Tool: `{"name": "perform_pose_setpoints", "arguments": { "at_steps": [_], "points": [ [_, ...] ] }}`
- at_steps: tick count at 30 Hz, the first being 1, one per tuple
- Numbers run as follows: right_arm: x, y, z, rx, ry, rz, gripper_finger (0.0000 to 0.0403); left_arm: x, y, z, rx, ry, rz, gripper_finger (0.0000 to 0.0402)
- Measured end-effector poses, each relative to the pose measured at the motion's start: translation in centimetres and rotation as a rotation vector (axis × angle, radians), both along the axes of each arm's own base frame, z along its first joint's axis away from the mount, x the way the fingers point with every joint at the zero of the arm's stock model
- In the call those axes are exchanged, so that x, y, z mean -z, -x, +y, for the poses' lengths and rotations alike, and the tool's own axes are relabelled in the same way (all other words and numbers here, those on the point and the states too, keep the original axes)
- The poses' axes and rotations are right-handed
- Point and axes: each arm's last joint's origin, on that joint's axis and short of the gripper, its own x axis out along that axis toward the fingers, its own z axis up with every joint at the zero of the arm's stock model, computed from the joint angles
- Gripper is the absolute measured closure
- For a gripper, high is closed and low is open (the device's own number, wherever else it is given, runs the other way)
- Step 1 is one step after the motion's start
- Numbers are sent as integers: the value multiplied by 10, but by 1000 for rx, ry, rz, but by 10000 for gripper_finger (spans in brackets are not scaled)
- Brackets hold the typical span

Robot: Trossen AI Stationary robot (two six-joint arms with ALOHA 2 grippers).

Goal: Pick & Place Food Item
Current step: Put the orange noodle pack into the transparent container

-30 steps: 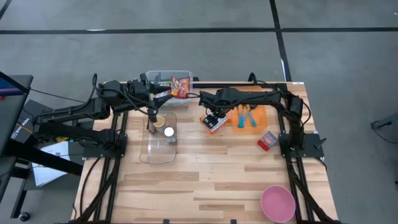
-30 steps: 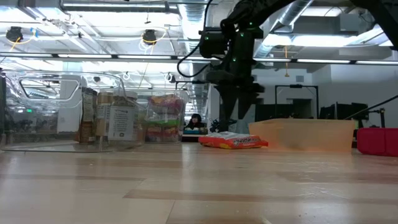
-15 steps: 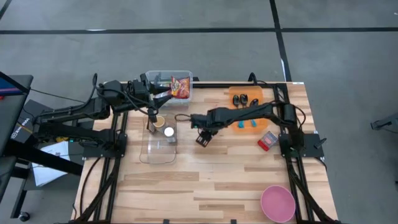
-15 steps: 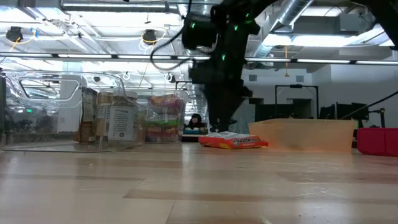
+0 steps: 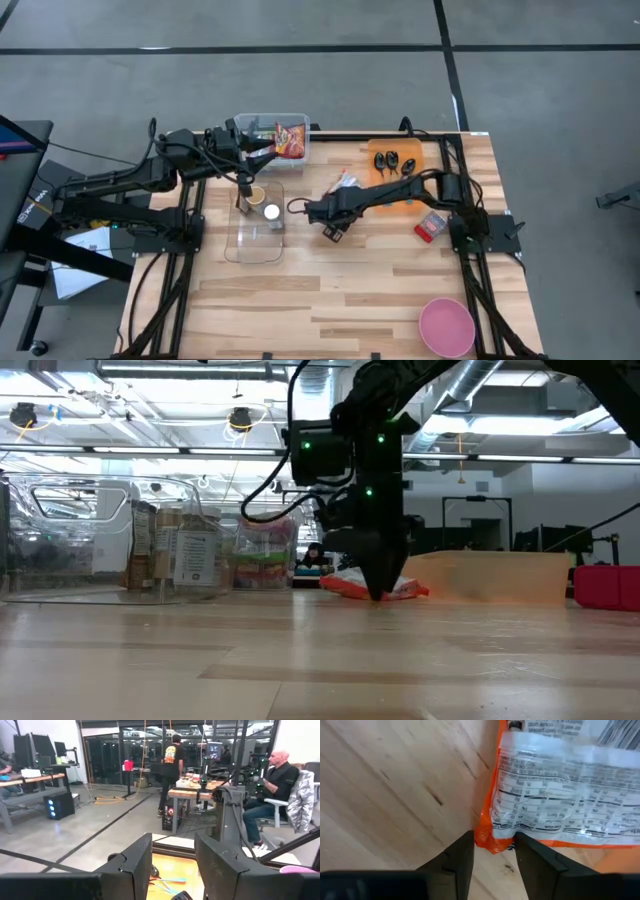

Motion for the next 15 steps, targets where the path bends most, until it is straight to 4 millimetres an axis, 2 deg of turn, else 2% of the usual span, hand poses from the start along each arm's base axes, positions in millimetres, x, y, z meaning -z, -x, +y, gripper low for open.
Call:
{"name": "perform_pose_setpoints", "arguments": {
  "at_steps": [9,15],
  "points": [
    [4,-1,11,-41,116,6,278,-1,0,0,3,39,-21,259],
    [4,-2,10,-54,136,1,341,-1,0,-2,13,46,-23,259]
  ]
}}
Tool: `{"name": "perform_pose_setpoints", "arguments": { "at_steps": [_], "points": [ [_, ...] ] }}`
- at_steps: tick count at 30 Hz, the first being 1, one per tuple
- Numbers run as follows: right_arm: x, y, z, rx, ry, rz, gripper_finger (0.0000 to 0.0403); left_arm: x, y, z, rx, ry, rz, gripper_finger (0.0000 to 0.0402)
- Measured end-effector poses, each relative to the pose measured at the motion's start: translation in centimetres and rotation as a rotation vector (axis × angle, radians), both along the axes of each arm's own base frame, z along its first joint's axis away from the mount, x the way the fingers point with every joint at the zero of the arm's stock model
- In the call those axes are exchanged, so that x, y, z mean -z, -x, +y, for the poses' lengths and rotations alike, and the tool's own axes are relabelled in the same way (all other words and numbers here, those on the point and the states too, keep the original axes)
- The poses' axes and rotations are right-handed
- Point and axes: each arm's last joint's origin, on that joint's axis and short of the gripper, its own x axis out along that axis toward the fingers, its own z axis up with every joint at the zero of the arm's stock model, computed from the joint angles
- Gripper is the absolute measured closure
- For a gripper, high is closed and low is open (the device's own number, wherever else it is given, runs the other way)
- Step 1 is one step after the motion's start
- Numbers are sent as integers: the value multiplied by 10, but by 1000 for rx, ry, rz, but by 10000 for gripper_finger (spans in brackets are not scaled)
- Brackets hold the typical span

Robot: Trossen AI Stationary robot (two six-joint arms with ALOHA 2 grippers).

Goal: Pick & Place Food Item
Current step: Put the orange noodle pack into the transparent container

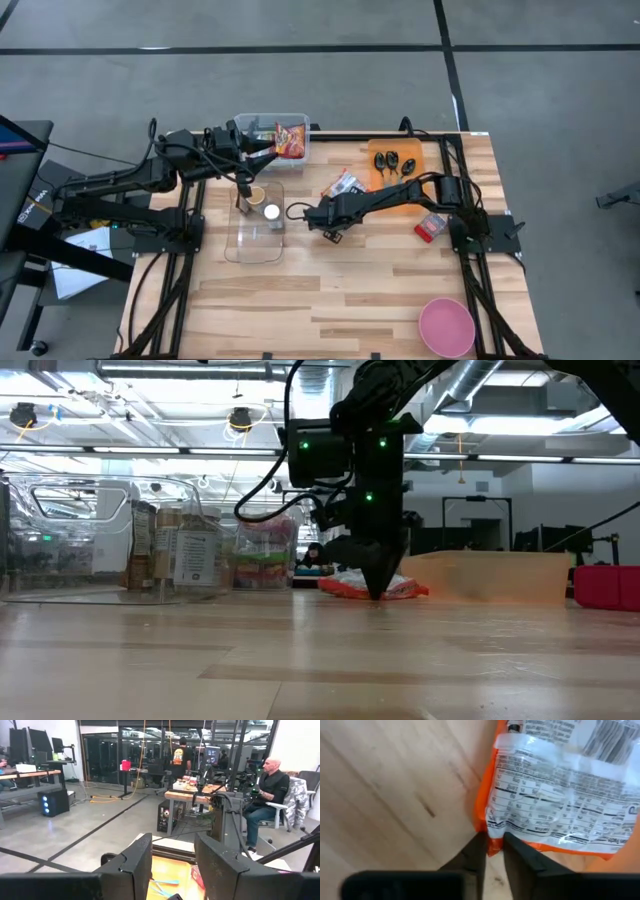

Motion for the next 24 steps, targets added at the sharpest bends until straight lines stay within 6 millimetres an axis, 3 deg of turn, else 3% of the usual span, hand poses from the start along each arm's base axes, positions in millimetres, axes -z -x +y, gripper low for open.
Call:
{"name": "perform_pose_setpoints", "arguments": {
  "at_steps": [4,10,17,24],
  "points": [
    [0,0,0,-18,5,4,392,0,0,0,3,8,-2,259],
    [-12,3,6,-41,-3,2,398,0,-1,-2,14,16,-4,259],
    [-88,21,27,-67,-49,-204,400,0,-1,-4,19,-6,3,259],
    [-172,64,29,-28,-225,-433,402,0,-1,-4,19,-9,5,259]
  ]
}}
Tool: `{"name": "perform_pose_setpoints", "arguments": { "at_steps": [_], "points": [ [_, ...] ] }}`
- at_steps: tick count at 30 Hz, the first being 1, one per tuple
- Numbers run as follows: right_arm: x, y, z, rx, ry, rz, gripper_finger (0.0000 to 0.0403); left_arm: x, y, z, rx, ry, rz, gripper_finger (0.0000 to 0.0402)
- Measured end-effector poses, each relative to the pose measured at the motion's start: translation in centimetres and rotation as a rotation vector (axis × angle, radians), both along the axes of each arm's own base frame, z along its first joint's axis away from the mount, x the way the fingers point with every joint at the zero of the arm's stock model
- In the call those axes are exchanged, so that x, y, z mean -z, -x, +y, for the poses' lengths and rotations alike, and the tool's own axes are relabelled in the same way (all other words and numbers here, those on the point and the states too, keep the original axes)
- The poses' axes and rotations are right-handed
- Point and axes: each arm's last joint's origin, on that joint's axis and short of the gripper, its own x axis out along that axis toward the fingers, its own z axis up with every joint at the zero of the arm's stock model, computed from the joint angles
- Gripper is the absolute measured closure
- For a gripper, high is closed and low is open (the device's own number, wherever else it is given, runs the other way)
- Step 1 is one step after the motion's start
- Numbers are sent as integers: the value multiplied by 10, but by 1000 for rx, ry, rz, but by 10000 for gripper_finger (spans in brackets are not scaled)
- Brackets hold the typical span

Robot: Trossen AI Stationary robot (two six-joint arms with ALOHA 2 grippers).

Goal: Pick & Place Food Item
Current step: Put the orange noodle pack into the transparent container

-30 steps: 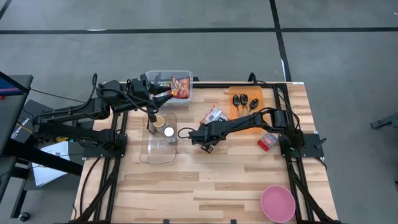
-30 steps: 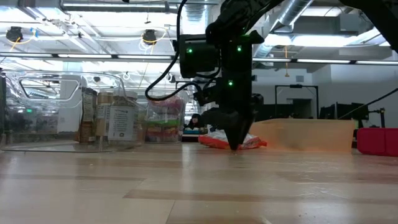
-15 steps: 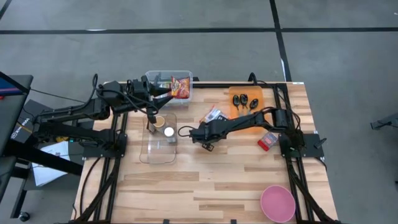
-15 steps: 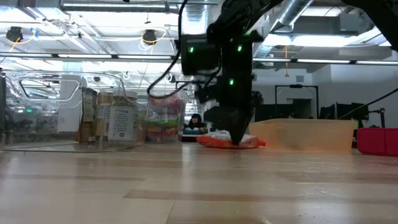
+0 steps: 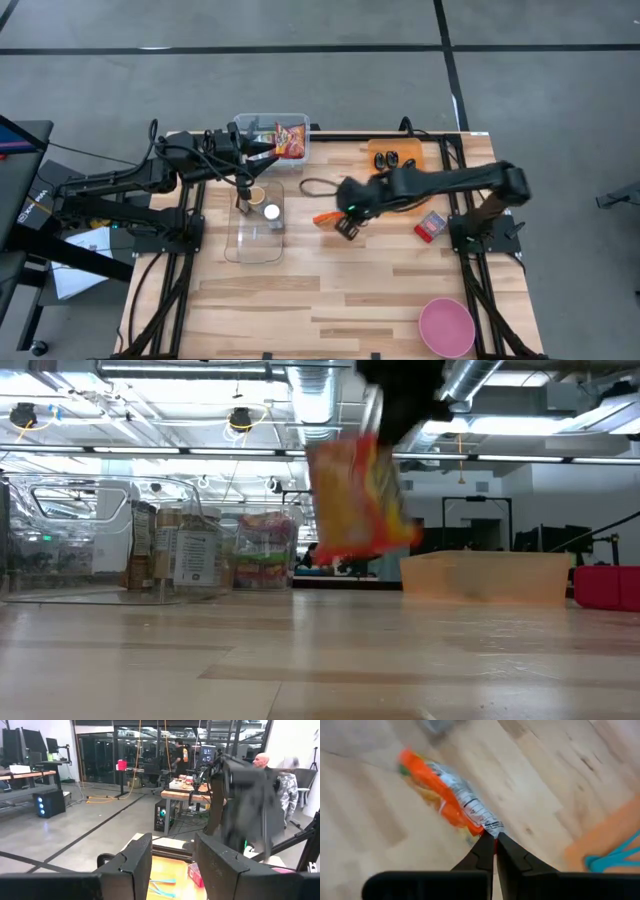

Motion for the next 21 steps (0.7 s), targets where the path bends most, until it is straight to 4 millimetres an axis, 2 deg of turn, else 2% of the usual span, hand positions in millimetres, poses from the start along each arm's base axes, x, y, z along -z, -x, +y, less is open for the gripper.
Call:
{"name": "perform_pose_setpoints", "arguments": {
  "at_steps": [5,10,17,21],
  "points": [
    [-48,35,0,12,-99,-164,402,0,0,0,0,0,1,259],
    [-82,64,-1,16,-175,-316,403,2,-3,-5,47,-13,15,253],
    [-117,88,-8,12,-215,-534,403,21,-18,-17,111,-8,163,225],
    [-128,95,-12,10,-216,-619,403,33,-40,-27,163,3,204,208]
  ]
}}
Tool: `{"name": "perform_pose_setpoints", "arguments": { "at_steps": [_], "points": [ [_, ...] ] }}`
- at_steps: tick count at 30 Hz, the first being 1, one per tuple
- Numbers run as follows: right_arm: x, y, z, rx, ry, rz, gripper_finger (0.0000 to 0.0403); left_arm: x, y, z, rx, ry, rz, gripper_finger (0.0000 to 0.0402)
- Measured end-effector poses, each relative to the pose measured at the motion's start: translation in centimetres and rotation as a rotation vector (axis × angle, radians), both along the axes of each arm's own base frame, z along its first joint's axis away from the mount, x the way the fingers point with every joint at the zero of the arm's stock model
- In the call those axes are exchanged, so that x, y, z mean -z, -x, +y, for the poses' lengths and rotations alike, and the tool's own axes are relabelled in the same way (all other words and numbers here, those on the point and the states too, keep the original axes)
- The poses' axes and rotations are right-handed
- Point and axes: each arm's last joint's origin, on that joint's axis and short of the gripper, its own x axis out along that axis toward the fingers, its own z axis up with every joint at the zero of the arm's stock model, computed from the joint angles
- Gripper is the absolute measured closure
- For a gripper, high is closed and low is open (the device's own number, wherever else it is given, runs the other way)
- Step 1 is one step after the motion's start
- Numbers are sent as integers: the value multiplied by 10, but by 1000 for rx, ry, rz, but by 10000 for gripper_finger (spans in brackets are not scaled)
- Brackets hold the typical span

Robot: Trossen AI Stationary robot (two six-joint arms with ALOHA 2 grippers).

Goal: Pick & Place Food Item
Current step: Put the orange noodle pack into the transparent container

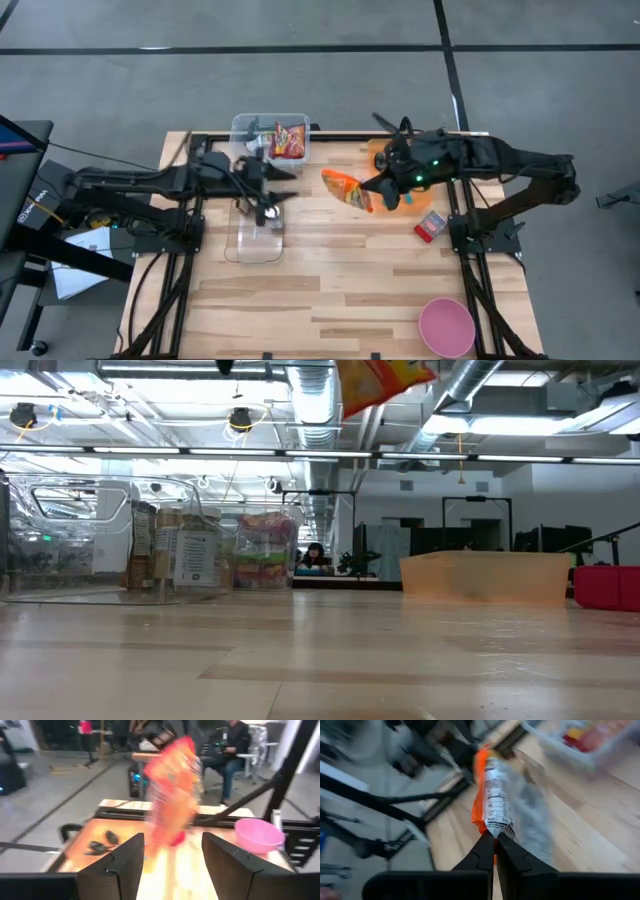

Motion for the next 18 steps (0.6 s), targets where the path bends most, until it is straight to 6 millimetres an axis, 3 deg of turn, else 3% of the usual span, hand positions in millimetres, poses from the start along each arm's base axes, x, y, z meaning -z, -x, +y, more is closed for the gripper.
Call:
{"name": "perform_pose_setpoints", "arguments": {
  "at_steps": [8,18],
  "points": [
    [-10,0,-5,-38,-15,-98,403,17,-39,-13,40,80,-38,172],
    [-19,-3,-2,-125,-38,-192,403,20,-50,-11,26,123,-88,111]
  ]
}}
